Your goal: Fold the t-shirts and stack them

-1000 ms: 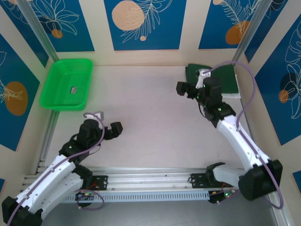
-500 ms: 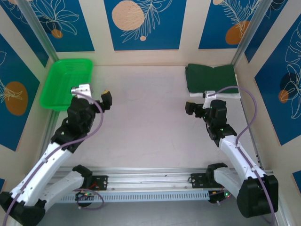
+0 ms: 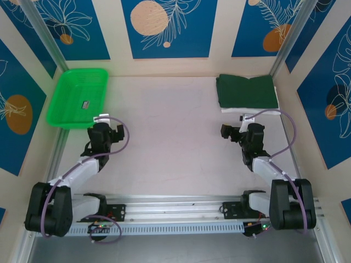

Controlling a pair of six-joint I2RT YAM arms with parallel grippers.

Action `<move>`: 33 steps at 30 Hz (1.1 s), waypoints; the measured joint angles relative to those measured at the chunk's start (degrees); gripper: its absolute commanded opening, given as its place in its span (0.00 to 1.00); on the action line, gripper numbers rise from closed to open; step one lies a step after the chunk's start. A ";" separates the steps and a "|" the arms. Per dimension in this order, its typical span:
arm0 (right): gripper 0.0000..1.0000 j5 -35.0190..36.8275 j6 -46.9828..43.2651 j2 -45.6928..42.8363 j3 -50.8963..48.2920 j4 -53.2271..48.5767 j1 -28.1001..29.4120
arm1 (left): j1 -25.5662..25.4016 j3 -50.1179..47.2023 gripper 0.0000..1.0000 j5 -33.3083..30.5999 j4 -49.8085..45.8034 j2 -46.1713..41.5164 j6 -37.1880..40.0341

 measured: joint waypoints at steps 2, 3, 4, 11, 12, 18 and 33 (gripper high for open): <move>1.00 -0.92 -0.15 2.99 0.00 2.62 -0.02 | 0.07 -0.28 1.00 1.60 2.89 1.66 2.10; 0.99 -1.33 -0.35 4.37 0.00 3.61 0.00 | 0.11 -0.33 1.00 2.36 4.22 2.49 2.78; 1.00 -1.77 -0.70 5.70 0.00 4.48 0.07 | 0.17 -0.33 1.00 3.32 5.57 3.58 3.52; 1.00 -2.36 -2.49 9.07 -1.90 15.19 1.22 | 1.36 -0.92 1.00 9.75 10.78 11.41 7.06; 0.99 -2.34 -2.47 9.62 -2.43 16.83 1.14 | 1.73 -1.27 1.00 10.62 11.39 11.52 7.30; 0.99 -2.34 -2.75 11.98 -3.69 21.59 1.29 | 5.35 -2.34 1.00 15.17 16.61 11.80 7.65; 0.99 0.04 -4.59 20.72 -9.31 37.55 3.50 | 6.36 -4.83 1.00 22.29 28.87 20.87 9.77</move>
